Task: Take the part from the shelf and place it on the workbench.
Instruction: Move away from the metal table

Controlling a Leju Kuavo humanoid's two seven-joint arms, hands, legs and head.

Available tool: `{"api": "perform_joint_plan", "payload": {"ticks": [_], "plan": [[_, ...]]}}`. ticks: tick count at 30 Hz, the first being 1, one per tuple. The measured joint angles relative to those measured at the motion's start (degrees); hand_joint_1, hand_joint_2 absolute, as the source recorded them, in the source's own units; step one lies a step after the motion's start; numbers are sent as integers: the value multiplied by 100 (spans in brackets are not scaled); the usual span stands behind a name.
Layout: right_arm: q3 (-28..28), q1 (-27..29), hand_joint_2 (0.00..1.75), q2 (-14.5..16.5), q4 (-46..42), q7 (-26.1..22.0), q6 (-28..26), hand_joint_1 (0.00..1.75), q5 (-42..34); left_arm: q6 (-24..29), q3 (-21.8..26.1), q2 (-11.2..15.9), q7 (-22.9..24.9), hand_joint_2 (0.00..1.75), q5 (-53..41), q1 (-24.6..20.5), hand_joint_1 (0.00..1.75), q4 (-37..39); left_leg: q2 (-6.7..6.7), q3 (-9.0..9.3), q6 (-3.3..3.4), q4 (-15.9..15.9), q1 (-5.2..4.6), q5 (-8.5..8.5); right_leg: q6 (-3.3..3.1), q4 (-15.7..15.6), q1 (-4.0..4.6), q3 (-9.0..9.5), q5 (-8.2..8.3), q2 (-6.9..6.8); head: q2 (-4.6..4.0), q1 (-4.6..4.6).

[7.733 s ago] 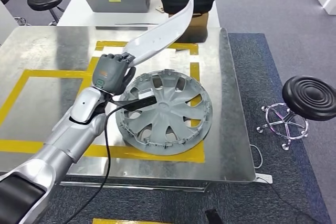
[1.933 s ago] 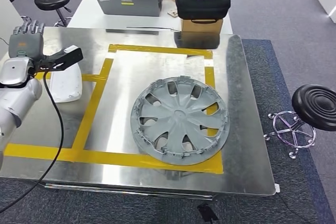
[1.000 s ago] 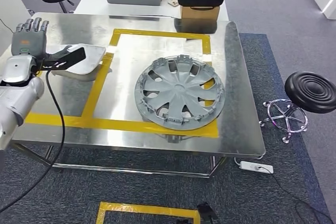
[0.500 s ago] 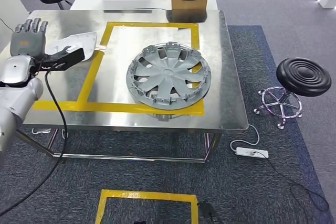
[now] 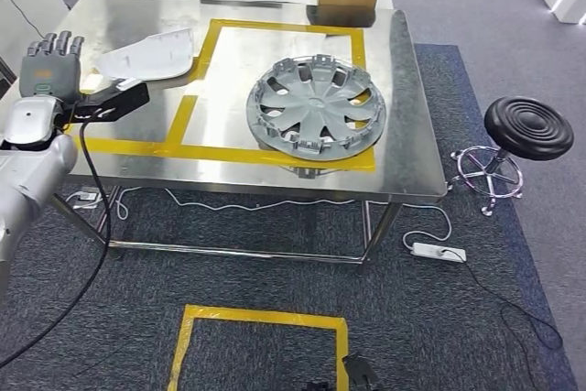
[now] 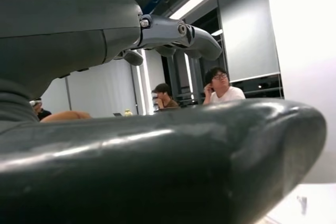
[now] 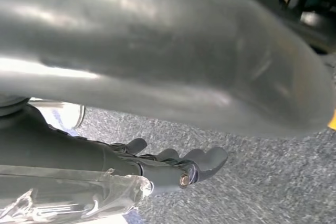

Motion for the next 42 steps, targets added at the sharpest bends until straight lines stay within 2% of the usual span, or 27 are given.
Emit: {"api": "perform_joint_plan", "payload": {"ticks": [2, 3, 5, 6, 7, 9, 10, 11, 13, 14, 15, 17, 19, 21, 22, 23, 25, 27, 29, 30, 31, 32, 34, 36, 38, 40, 42], "plan": [[-1, -6, 0, -1, 0, 1, 0, 0, 0, -16, 2, -3, 0, 0, -2, 13, 0, 0, -6, -286, 26, 3, -24, 238, -48, 645, 41, 104, -300, 5, 0, 19], [-1, -13, 0, -1, -1, 1, -1, 0, 0, -23, 3, -4, 0, 0, -2, 20, 0, 0, -10, -411, 18, 6, -33, 347, -85, 593, 66, 346, -261, 7, 0, 23], [-1, -29, 0, -1, -1, 0, -2, 0, 0, -30, 7, 2, 4, 0, -1, 20, 0, 0, -11, -520, -29, 11, -41, 463, -132, -194, 103, 977, -273, 7, 0, 19], [-1, -37, 0, -1, -2, -1, -3, 0, -1, -37, 9, 5, 11, 0, 2, 19, 0, 1, -7, -543, -57, 6, -41, 517, -146, -484, 118, 1164, -342, 10, 0, 17], [-1, -43, 0, -1, -2, -1, -4, 0, -3, -49, 11, 9, 20, 0, 4, 22, 0, 2, -2, -556, -91, -9, -38, 574, -161, -645, 134, 1247, -393, 12, 0, 16], [-1, -43, 0, -1, -3, -1, -5, 0, -8, -70, 16, 14, 43, 0, 13, 62, 0, 5, 4, -572, -160, -53, -26, 646, -215, -712, 136, 1187, -294, 7, 0, 26], [-1, -44, 0, -1, -3, 1, -5, 0, -10, -78, 28, 26, 60, 0, 22, 102, 0, 7, 3, -599, -194, -22, -22, 563, -254, -731, 127, 1149, -220, 1, 0, 24], [-1, -44, 0, 0, -3, 2, -5, 0, -10, -81, 54, 42, 80, 0, 36, 157, 0, 9, 2, -649, -222, 107, -20, 363, -289, -757, 114, 1092, -138, -4, 0, 14], [-1, -32, 0, 0, -3, 3, -6, 0, -11, -80, 116, 75, 124, 0, 67, 304, 0, 16, 1, -810, -267, 703, -10, -226, -330, -774, 105, 937, 16, -4, 0, -7], [-2, -18, 0, 0, -3, 3, -7, 0, -10, -70, 146, 85, 140, 0, 80, 405, 0, 21, 1, -888, -286, 1081, -6, -441, -337, -773, 104, 843, 94, -3, 0, -13], [-2, -4, 0, 0, -3, 3, -7, 0, -10, -59, 169, 93, 151, 0, 89, 511, 0, 27, 1, -929, -300, 1385, -1, -521, -338, -771, 104, 750, 168, -4, 0, -12], [-3, 9, 0, 0, -3, 2, -8, 0, -8, -39, 222, 103, 166, 0, 99, 700, 0, 38, 2, -812, -321, 1564, 20, -311, -324, -764, 104, 545, 323, -8, 0, -14], [-4, 6, 0, -1, -5, 1, -9, 0, -6, -46, 258, 102, 178, 0, 115, 784, 0, 42, 4, -346, -343, 1114, 55, -113, -279, -753, 111, 354, 470, -11, 0, -15], [-5, 2, 0, -4, -14, 0, -13, 0, -2, -96, 282, 94, 211, 0, 173, 829, 0, 42, -3, 221, -309, 367, 59, -272, -220, -735, 121, 234, 602, -16, 0, 1], [-7, 2, 0, -6, -18, 0, -14, 0, 2, -158, 309, 92, 252, 0, 228, 890, 0, 44, -4, 382, -269, 110, 38, -364, -190, -747, 112, 204, 665, -17, 0, 6], [-9, 11, 0, -5, -20, 0, -14, 0, 6, -241, 350, 91, 311, 0, 304, 999, 0, 52, -4, 431, -209, -36, 7, -396, -158, -768, 88, 187, 727, -17, 0, 16], [-11, 53, 0, -2, -17, 2, -8, 0, 21, -470, 464, 92, 472, 87, 496, 1335, 0, 90, 24, 385, -100, -67, -31, -322, -95, -775, 33, 139, 713, -14, 0, 14], [-12, 106, 0, 9, -15, 11, 4, 0, 57, -792, 634, 84, 688, 175, 787, 1804, 0, 148, 51, 335, -14, -79, -33, -233, -48, -433, 13, 11, 315, -14, 0, 42], [-12, 128, 0, 17, -14, 26, 16, 0, 103, -1084, 899, 73, 895, 175, 1178, 2437, 0, 213, 78, 252, 14, -79, -37, -154, -22, 294, 13, -177, -212, -14, 0, 76], [-12, 134, 0, 17, -14, 32, 22, 0, 121, -1151, 1054, 67, 961, 175, 1374, 2798, 0, 244, 98, 204, 15, -78, -40, -119, -16, 627, 13, -234, -335, -14, 0, 80], [-13, 147, 0, 17, -14, 44, 26, 0, 137, -1171, 1218, 57, 999, 175, 1546, 3159, 0, 272, 115, 153, 12, -76, -43, -85, -17, 822, 15, -221, -337, -14, 0, 80], [-13, 166, 0, 16, -14, 54, 29, 0, 146, -1162, 1386, 43, 1015, 175, 1702, 3508, 0, 297, 127, 105, 7, -74, -44, -54, -26, 822, 18, -107, -244, -14, 0, 81], [-14, 194, 0, 13, -15, 55, 29, 0, 142, -1138, 1751, -19, 977, 87, 2029, 4157, 0, 339, 129, 35, -22, -71, -38, -4, -66, 253, 35, 419, -75, 0, 0, 83], [-15, 205, 0, 11, -16, 3, 33, 0, 94, -1138, 2165, -102, 885, 0, 2442, 4724, 0, 375, 129, 7, -73, -68, -40, 27, -111, -440, 56, 943, -131, 22, 0, 78], [-39, 249, 0, 9, -16, -95, 42, 0, -20, -1240, 2608, -230, 769, 0, 2972, 5184, 0, 406, 130, 1, -112, -73, -48, 49, -127, -715, 61, 1109, -215, 29, 0, 74], [-116, 335, 0, -1, -17, -195, 43, 0, -150, -1381, 3128, -440, 684, 0, 3487, 5594, 0, 428, 127, 4, 2, -94, -56, 66, -117, -769, 56, 1114, -210, 23, 0, 72], [-197, 410, 0, -11, -18, -254, 35, 0, -219, -1457, 3577, -657, 672, 0, 3729, 5915, 0, 446, 121, 1, 61, -122, -56, 104, -121, -780, 62, 1108, -194, 15, 0, 68]]}}
